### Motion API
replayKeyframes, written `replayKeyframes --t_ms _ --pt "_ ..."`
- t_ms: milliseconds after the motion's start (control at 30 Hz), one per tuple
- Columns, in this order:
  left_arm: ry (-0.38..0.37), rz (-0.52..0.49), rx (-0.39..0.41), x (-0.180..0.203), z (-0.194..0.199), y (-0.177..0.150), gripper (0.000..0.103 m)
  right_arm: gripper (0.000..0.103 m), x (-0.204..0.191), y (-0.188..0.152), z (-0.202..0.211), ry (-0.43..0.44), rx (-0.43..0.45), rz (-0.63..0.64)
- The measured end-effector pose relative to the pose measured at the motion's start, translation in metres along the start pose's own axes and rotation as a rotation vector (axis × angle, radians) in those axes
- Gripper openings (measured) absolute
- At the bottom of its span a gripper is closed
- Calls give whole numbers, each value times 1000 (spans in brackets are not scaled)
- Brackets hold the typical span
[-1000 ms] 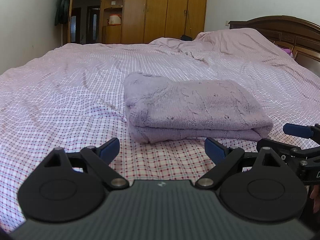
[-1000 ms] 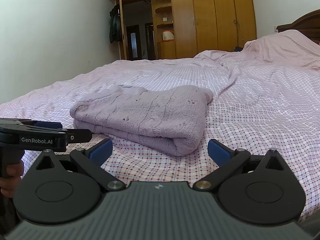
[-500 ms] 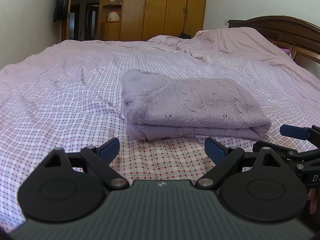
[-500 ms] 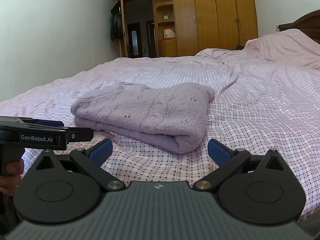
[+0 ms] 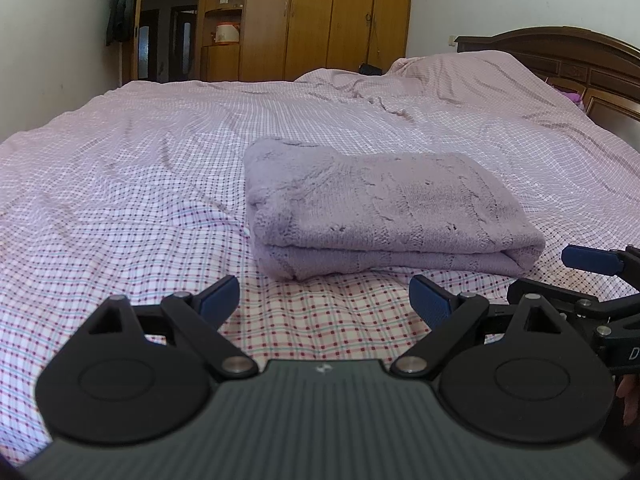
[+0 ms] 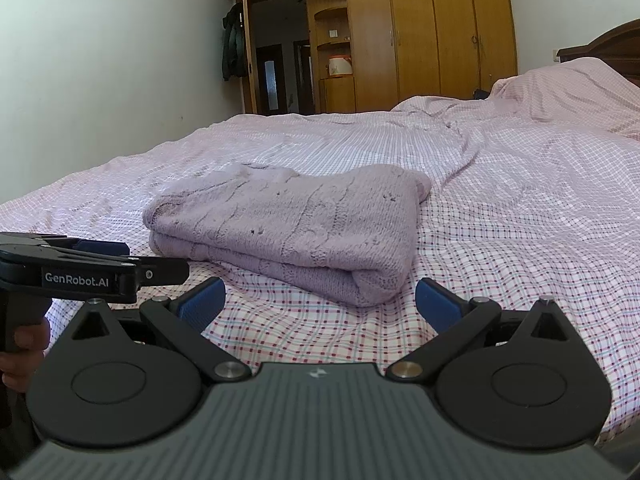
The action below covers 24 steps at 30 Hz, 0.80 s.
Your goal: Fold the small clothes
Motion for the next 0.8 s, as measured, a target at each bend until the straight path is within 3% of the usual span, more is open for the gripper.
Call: replayKeyframes --t_ms 800 --pt "-1 7 -5 -1 0 -1 93 103 0 -1 -1 6 -11 14"
Point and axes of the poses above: each gripper's, at about its wrist camera, not at the fingertips, and z roughly against the way its jaws point, x to its right, y to its top, the point moved 2 cm from there along -z, roughly the way its jaws point, and after that the axes turned 8 degrees about -y, right-handed, at the moved point
